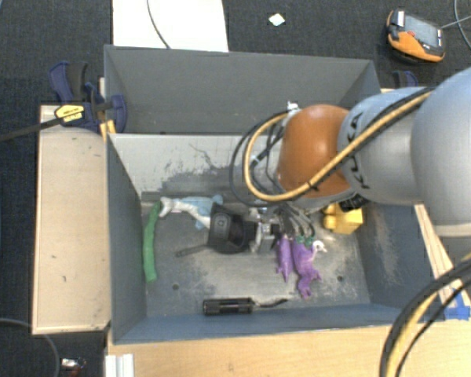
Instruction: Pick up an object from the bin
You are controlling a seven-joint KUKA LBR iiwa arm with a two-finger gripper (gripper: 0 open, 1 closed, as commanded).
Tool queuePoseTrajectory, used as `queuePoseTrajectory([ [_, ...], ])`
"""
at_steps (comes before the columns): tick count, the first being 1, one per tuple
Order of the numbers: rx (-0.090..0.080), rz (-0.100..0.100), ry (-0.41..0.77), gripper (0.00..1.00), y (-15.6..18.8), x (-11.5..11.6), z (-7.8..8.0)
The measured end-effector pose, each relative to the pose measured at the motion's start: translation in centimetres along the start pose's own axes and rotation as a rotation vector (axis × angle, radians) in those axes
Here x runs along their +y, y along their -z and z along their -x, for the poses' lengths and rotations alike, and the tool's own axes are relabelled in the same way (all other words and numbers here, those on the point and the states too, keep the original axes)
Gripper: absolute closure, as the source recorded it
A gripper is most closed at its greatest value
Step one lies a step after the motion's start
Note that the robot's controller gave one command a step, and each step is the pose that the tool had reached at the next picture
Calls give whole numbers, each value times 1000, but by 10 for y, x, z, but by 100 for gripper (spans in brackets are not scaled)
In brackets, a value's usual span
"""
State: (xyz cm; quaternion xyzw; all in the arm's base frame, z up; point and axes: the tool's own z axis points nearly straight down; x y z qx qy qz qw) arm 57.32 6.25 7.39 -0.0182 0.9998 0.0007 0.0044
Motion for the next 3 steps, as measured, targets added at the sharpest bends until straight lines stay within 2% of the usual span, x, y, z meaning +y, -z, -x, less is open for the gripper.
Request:
queuePoseTrajectory([
  [1,0,0,0,100,0,0,0],
  [2,1,0,0,100,17,0,-1],
  [3,8,0,0,100,52,0,-2],
])
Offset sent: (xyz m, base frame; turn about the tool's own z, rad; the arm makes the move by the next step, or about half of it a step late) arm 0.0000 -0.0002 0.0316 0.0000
